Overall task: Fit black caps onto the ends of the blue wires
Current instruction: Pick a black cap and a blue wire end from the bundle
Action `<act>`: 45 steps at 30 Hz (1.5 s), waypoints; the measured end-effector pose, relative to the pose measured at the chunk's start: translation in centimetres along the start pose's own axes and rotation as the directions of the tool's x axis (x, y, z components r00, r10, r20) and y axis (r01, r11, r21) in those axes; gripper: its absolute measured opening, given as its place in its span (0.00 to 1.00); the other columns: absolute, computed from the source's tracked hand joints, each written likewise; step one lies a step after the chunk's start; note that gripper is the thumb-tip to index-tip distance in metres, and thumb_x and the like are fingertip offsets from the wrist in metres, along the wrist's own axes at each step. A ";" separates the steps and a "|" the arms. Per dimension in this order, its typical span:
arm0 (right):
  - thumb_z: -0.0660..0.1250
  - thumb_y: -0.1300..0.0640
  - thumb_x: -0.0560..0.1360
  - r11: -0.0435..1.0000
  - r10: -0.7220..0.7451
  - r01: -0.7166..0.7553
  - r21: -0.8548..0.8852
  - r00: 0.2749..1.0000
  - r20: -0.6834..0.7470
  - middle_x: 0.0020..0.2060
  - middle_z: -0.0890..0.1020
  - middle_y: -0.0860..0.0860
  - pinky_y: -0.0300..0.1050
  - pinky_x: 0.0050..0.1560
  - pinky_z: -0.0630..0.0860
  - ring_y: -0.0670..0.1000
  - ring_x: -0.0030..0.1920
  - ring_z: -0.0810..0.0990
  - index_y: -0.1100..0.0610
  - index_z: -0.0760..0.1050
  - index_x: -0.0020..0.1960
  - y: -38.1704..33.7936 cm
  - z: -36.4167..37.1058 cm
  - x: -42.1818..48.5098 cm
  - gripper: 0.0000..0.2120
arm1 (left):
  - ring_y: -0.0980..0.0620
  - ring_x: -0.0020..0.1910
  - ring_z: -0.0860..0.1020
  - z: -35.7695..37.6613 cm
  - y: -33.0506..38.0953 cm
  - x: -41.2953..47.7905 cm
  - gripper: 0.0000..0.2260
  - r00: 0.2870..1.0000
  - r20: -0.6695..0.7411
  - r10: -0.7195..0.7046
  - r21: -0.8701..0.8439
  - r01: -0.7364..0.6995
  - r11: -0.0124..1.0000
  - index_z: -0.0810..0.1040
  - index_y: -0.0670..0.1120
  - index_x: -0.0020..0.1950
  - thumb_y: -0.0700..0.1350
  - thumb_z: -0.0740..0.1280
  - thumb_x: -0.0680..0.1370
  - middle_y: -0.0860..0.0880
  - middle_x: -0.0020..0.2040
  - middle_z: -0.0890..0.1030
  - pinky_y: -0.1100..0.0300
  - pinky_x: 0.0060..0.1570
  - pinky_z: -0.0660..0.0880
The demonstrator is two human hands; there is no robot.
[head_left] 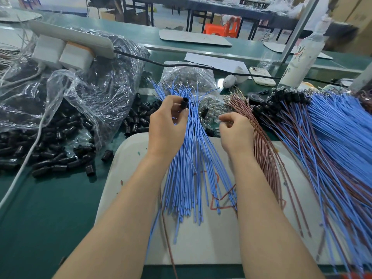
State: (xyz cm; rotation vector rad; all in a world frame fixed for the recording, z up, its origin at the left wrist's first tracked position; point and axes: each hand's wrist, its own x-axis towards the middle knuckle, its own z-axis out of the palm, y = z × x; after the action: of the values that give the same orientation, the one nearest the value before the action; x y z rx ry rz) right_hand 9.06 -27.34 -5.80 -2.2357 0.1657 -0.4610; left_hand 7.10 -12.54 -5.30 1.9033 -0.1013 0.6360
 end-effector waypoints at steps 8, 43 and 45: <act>0.61 0.55 0.77 0.966 -0.124 0.146 -0.215 0.986 0.115 0.49 0.82 0.53 0.49 0.56 0.73 0.57 0.53 0.76 0.54 0.80 0.51 -0.7 0.6 -0.4 0.10 | 0.62 0.39 0.76 0.3 0.0 0.0 0.07 1.000 -0.008 0.003 0.004 -0.003 1.000 0.76 0.45 0.55 0.40 0.66 0.77 0.59 0.40 0.77 0.74 0.41 0.71; 0.56 0.45 0.79 0.856 -0.026 0.105 -0.506 0.987 0.160 0.59 0.76 0.53 0.55 0.65 0.61 0.57 0.64 0.67 0.57 0.79 0.54 -1.5 2.3 -1.1 0.19 | 0.56 0.41 0.77 0.7 -0.3 -0.2 0.05 1.000 0.002 0.021 0.014 -0.021 1.000 0.76 0.47 0.52 0.41 0.66 0.77 0.60 0.38 0.77 0.66 0.42 0.73; 0.59 0.50 0.79 0.953 -0.064 0.083 -0.291 0.995 0.075 0.56 0.79 0.53 0.54 0.63 0.67 0.56 0.60 0.72 0.57 0.81 0.51 -1.7 1.9 -1.1 0.15 | 0.56 0.41 0.77 0.6 -0.3 -0.2 0.05 1.000 0.004 0.018 0.019 -0.019 1.000 0.76 0.47 0.53 0.41 0.66 0.77 0.60 0.39 0.77 0.67 0.42 0.73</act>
State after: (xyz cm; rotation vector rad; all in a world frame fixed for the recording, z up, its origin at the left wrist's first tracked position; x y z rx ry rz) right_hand 8.73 -24.61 -5.98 -2.5528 0.1232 -0.4250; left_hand 7.28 -12.97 -5.86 1.9239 -0.1159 0.6477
